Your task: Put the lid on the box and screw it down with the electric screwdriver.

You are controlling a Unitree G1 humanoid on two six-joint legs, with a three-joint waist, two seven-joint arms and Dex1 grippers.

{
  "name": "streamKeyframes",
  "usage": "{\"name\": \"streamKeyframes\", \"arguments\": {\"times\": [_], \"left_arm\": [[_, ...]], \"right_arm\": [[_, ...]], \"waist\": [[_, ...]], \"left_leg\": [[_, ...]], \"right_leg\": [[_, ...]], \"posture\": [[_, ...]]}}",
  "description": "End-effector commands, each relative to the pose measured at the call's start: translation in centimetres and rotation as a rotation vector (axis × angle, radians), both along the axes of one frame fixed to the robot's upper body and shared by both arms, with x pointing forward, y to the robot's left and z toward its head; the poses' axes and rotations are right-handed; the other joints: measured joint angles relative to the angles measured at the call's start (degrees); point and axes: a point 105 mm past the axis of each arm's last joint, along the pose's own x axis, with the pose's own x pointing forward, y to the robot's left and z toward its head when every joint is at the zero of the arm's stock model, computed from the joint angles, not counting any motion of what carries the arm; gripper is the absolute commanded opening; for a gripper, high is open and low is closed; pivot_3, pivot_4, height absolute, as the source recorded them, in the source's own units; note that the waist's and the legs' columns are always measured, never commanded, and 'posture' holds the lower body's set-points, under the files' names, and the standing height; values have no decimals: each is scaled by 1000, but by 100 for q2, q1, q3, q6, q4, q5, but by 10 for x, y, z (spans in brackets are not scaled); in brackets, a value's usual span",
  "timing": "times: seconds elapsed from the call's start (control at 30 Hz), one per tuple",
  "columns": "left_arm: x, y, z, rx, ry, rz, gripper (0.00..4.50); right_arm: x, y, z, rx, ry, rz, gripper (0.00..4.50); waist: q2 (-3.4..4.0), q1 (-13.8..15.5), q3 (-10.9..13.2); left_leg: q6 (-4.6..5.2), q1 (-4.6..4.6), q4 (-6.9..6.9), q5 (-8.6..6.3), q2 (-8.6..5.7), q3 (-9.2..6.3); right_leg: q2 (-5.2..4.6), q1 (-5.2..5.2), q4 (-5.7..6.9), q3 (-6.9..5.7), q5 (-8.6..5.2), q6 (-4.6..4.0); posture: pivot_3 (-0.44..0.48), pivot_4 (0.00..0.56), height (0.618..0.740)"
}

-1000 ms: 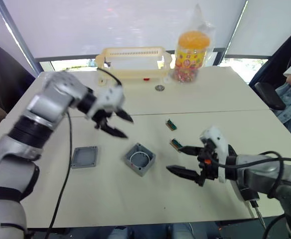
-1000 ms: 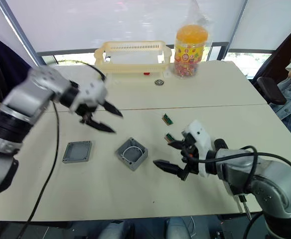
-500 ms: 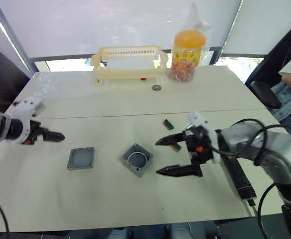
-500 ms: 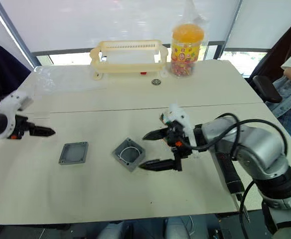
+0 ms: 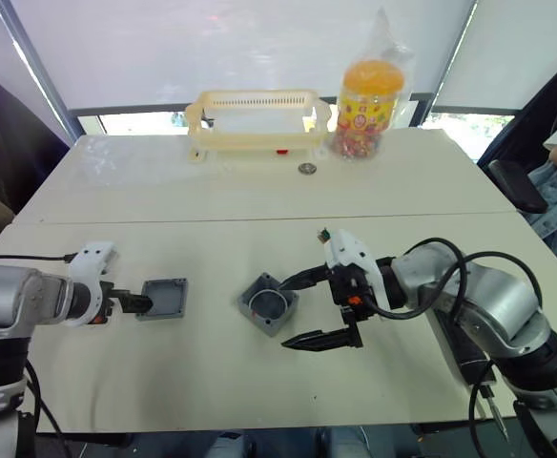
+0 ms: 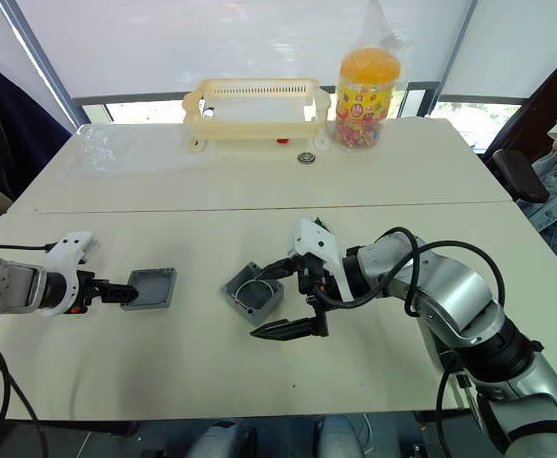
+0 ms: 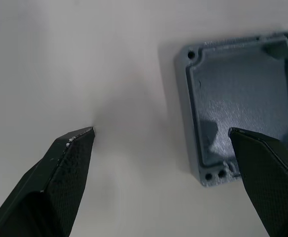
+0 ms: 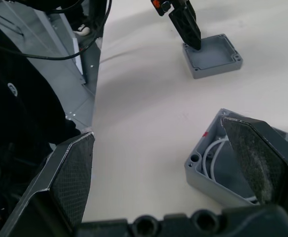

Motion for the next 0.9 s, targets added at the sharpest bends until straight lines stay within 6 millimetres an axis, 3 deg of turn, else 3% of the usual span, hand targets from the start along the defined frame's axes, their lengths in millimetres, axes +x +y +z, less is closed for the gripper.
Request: {"name": "streamKeyframes", "arguments": {"times": [0.03,0.13,0.23,0.47,0.63,0.73,0.9], "left_arm": [[1,6,-4,32,14,51,4463],[4,5,-10,20,31,72,4463],[4,-2,-17,16,47,53,3654],[5,-17,-26,6,43,27,122],[7,-13,-24,-9,4,75,46],[17,-7,-11,-35,-103,106,46],[65,-15,78,-136,-597,56,46]], "right_arm": [[-3,2,10,31,-44,-10,4500],[-3,2,12,47,-42,-40,4500],[-3,1,12,53,-44,-63,4500],[2,-3,12,52,-44,-121,4500],[12,-11,15,70,-46,-196,4500],[28,-15,27,161,-69,-294,4500],[82,-34,82,585,-237,-559,4500]], "waist": [[2,-7,-1],[14,-7,-9],[24,-5,-15],[36,8,-27],[40,1,-30],[40,8,-30],[5,28,-18]], "left_leg": [[-1,0,0,0,-1,1],[-1,3,-2,1,-2,1],[-1,11,-2,1,-3,1],[-1,41,-3,1,-6,3],[-1,84,-18,1,-5,7],[-2,84,-18,2,-5,6],[-20,66,-16,13,-4,-2]], "right_leg": [[-2,0,1,0,0,0],[-3,-1,2,0,0,0],[-4,6,5,0,1,-1],[-15,36,4,0,1,-1],[-14,72,3,0,0,0],[-14,73,3,0,0,0],[-5,54,3,-1,6,-10]], "posture": [[0,150,740],[0,150,740],[0,150,740],[0,150,740],[0,150,740],[0,150,740],[0,150,740]]}}
